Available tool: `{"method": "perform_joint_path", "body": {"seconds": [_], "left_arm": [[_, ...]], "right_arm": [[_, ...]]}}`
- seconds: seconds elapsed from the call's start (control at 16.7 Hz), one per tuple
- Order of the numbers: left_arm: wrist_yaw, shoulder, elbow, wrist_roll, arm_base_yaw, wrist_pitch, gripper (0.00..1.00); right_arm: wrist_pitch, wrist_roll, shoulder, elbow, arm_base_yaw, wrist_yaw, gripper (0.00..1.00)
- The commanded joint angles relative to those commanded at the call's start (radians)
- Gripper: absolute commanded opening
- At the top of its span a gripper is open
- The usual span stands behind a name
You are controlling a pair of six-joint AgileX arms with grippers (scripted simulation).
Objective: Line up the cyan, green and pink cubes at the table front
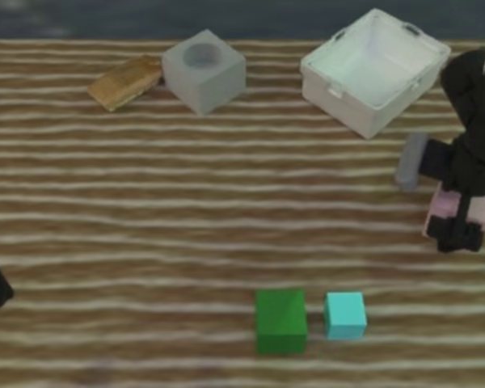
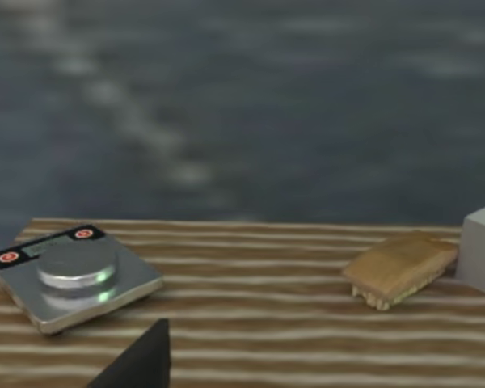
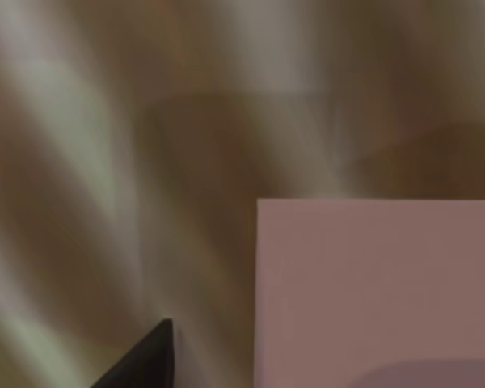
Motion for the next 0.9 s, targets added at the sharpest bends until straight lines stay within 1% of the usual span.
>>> {"method": "perform_joint_path", "body": {"seconds": [0.66, 0.72, 0.9], "left_arm": [[0.0, 0.0, 0.0, 0.0, 0.0, 0.0, 1.0], [0.0, 0.0, 0.0, 0.0, 0.0, 0.0, 1.0], [0.0, 0.0, 0.0, 0.0, 0.0, 0.0, 1.0]], "right_arm": [[0.0, 0.0, 0.0, 0.0, 0.0, 0.0, 0.02], [0.0, 0.0, 0.0, 0.0, 0.0, 0.0, 0.0], [0.0, 0.0, 0.0, 0.0, 0.0, 0.0, 0.0]]}}
